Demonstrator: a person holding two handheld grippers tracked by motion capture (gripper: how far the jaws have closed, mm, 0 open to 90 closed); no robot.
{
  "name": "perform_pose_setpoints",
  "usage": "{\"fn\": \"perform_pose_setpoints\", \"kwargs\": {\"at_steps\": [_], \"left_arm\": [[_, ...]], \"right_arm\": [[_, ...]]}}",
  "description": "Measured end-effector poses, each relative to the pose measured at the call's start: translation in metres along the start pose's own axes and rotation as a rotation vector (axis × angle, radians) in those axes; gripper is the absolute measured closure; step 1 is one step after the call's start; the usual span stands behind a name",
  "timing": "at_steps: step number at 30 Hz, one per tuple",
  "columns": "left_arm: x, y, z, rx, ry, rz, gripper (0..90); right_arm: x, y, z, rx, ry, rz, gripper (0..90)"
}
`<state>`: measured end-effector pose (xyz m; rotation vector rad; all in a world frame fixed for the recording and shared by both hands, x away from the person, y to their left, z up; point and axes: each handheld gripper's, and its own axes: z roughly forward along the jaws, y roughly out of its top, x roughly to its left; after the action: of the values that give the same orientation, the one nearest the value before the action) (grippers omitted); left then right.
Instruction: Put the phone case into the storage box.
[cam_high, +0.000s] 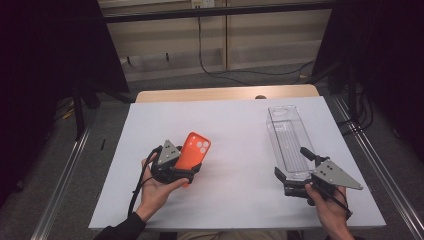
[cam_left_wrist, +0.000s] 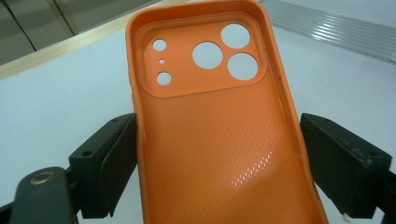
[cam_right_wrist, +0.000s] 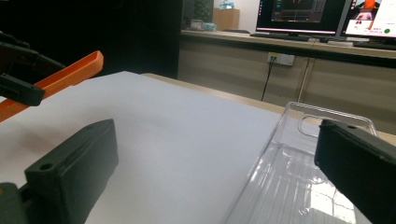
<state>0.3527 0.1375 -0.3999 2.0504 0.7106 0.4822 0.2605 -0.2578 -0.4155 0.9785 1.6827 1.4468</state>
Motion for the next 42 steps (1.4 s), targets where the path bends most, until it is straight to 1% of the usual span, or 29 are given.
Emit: {"fn": "perform_pose_setpoints", "kwargs": {"at_steps": [1,2,6,7,9,10,12,14,15,17,19,20,21,24,27,29,30,33,35,37,38,40,41,42], "left_arm": [[-0.001,0.001,0.001,-0.001,-0.002,0.003,14.0],[-0.002,0.002,0.002,-0.005,-0.013,0.000,14.1],[-0.007,0.003,0.005,-0.002,-0.027,0.027,14.0],[-0.009,0.003,0.006,-0.002,-0.028,0.024,14.0],[-0.011,0.004,0.007,-0.003,-0.026,0.036,14.1],[-0.013,0.005,0.008,-0.001,-0.029,0.036,14.1],[-0.014,0.006,0.011,-0.010,-0.029,0.036,14.0],[-0.015,0.008,0.013,-0.010,-0.030,0.043,14.1],[-0.016,0.009,0.015,-0.013,-0.033,0.042,14.1],[-0.018,0.010,0.018,-0.013,-0.033,0.051,14.1],[-0.020,0.011,0.020,-0.019,-0.038,0.052,14.1],[-0.020,0.011,0.020,-0.013,-0.037,0.057,14.1],[-0.021,0.012,0.021,-0.018,-0.034,0.060,14.1],[-0.022,0.014,0.023,-0.022,-0.034,0.073,14.1],[-0.026,0.020,0.027,-0.031,-0.047,0.085,14.1],[-0.028,0.025,0.029,-0.036,-0.042,0.101,14.1],[-0.028,0.029,0.031,-0.046,-0.043,0.102,14.1],[-0.033,0.034,0.036,-0.057,-0.045,0.111,14.1],[-0.036,0.034,0.038,-0.058,-0.043,0.123,14.1],[-0.039,0.030,0.039,-0.067,-0.039,0.123,14.1],[-0.040,0.028,0.039,-0.064,-0.039,0.121,14.1],[-0.042,0.026,0.040,-0.055,-0.023,0.131,14.1],[-0.043,0.024,0.041,-0.051,-0.018,0.133,14.1],[-0.044,0.022,0.041,-0.051,-0.022,0.131,14.1]], "right_arm": [[0.001,0.000,0.002,0.002,0.003,-0.003,0.0],[0.002,-0.001,0.004,0.004,0.006,0.001,0.0],[0.005,0.001,0.008,0.002,0.017,-0.006,0.0],[0.006,0.001,0.009,0.003,0.022,-0.003,0.0],[0.008,0.002,0.012,0.019,0.042,-0.016,0.0],[0.009,0.002,0.013,0.021,0.054,-0.015,0.0],[0.011,0.003,0.017,0.036,0.061,-0.018,0.0],[0.013,0.004,0.021,0.040,0.065,-0.012,0.0],[0.014,0.005,0.023,0.045,0.062,-0.007,0.0],[0.015,0.007,0.027,0.059,0.047,-0.010,0.0],[0.017,0.009,0.031,0.066,0.045,-0.006,0.0],[0.018,0.009,0.032,0.078,0.047,-0.013,0.0],[0.019,0.010,0.033,0.089,0.052,-0.014,0.0],[0.022,0.011,0.038,0.090,0.050,-0.011,0.4],[0.026,0.013,0.040,0.105,0.054,-0.017,1.5],[0.026,0.016,0.042,0.120,0.067,0.005,3.1],[0.026,0.018,0.043,0.125,0.071,0.018,3.1],[0.026,0.024,0.046,0.115,0.069,0.024,4.3],[0.027,0.026,0.047,0.108,0.061,0.041,4.1],[0.028,0.025,0.049,0.122,0.068,0.049,4.0],[0.029,0.024,0.050,0.133,0.074,0.047,4.2],[0.031,0.023,0.051,0.157,0.091,0.069,5.3],[0.031,0.023,0.052,0.171,0.108,0.101,6.2],[0.032,0.024,0.054,0.178,0.121,0.117,6.6]]}}
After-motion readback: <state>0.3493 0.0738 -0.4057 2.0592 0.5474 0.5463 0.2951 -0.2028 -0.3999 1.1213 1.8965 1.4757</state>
